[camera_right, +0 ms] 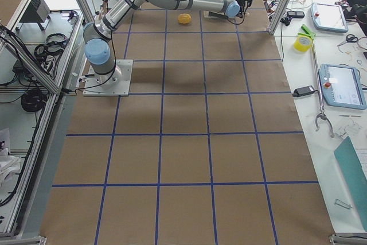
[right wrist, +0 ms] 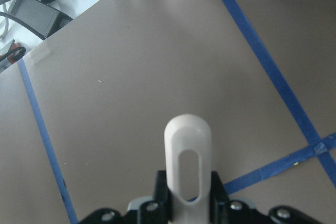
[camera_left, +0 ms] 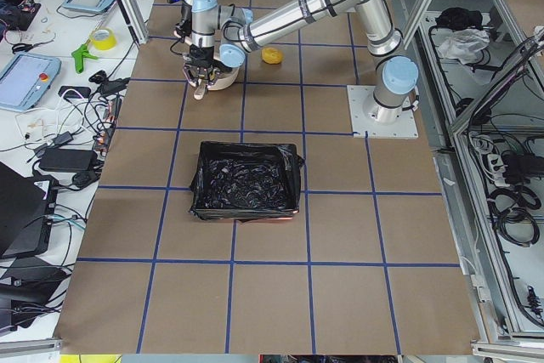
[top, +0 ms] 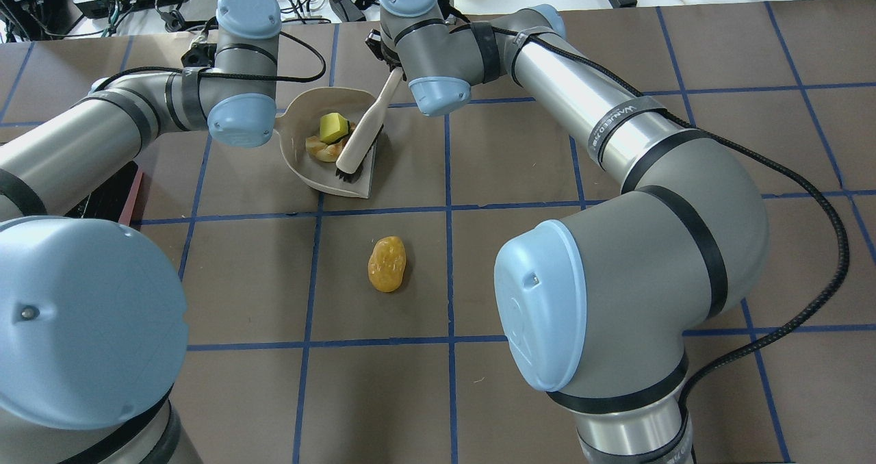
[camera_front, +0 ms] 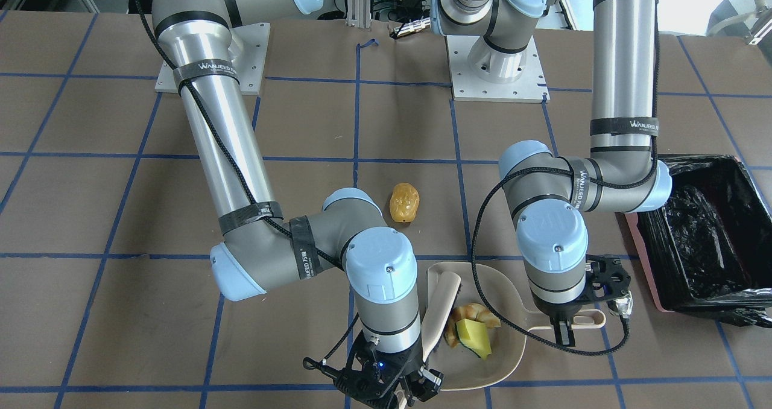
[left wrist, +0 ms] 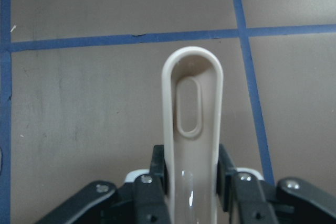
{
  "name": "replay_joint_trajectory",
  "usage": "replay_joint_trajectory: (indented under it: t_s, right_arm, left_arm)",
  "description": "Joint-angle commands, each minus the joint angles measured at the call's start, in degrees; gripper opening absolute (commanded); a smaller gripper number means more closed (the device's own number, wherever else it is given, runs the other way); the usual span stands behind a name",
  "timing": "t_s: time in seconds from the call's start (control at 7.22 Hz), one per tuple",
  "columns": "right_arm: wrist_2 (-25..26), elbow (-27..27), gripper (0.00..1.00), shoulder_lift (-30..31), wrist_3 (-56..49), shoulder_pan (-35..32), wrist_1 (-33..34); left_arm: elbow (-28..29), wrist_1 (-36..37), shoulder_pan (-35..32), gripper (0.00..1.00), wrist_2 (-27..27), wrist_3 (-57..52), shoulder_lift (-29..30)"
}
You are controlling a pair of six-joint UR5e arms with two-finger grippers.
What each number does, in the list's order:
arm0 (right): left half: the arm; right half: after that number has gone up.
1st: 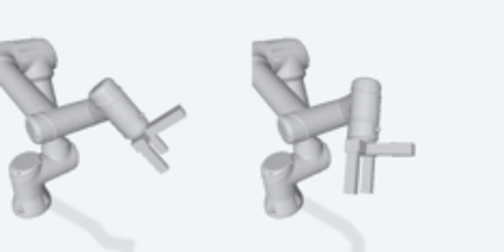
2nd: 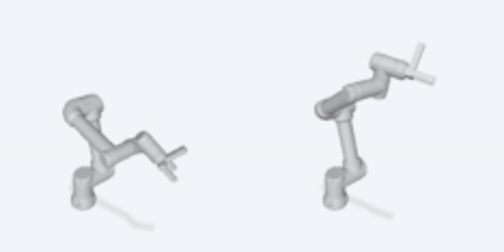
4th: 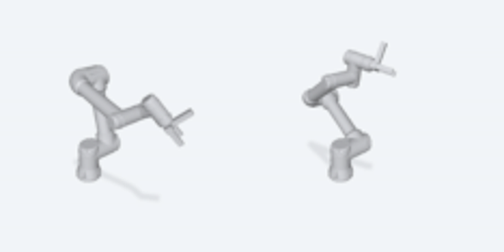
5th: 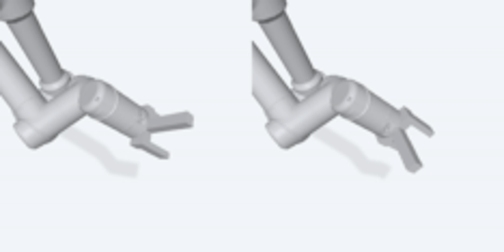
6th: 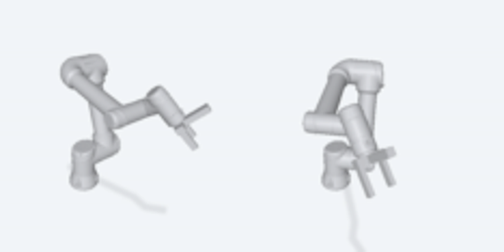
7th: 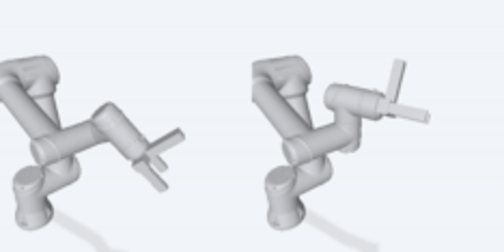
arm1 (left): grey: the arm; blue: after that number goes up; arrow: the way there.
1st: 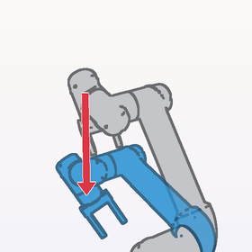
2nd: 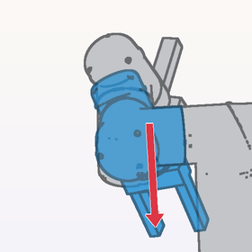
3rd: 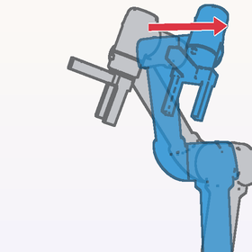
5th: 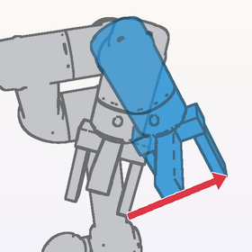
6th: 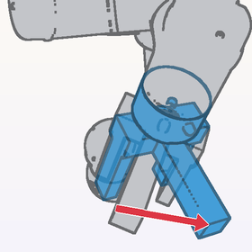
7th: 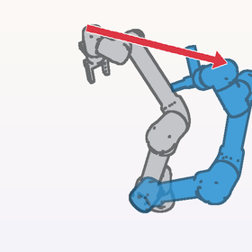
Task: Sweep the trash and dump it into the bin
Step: 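Sweep the sponge and tan item into the dustpan with the right gripper's brush, then lift the brush back and move it behind the golden lump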
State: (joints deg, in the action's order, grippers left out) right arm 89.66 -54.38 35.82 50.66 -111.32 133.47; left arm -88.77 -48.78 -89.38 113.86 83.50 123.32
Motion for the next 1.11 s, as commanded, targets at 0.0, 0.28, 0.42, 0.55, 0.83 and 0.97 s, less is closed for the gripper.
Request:
replay_joint_trajectory:
  t_s: [0.0,0.28,0.42,0.55,0.83,0.97]
  right_arm:
    - [-0.3,-0.1,0.01,0.9,0.1,-0.4,-2.9]
    - [0.3,-1.8,0.01,4.2,-8.0,0.7,-8.4]
    - [0.3,-4.0,0.01,6.4,-12.0,2.4,-9.7]
    - [0.3,-8.6,0.01,11.0,-13.5,4.0,-12.4]
    - [0.2,-23.4,0.00,23.0,-19.6,7.6,-11.4]
    - [0.3,-31.3,0.00,28.6,-22.2,9.0,-9.3]
  left_arm:
    - [0.0,0.0,0.0,0.00,0.0,0.0,0.0]
    - [0.0,0.0,0.0,0.00,-0.1,0.0,0.0]
    - [-0.1,0.0,0.0,0.00,-0.3,0.3,0.0]
    - [-0.3,0.1,0.0,0.00,-0.3,-0.2,-0.1]
    - [-0.5,0.0,0.1,0.00,-2.6,-1.3,-1.3]
    - [-0.8,-0.3,0.4,0.00,-7.2,-1.3,-2.6]
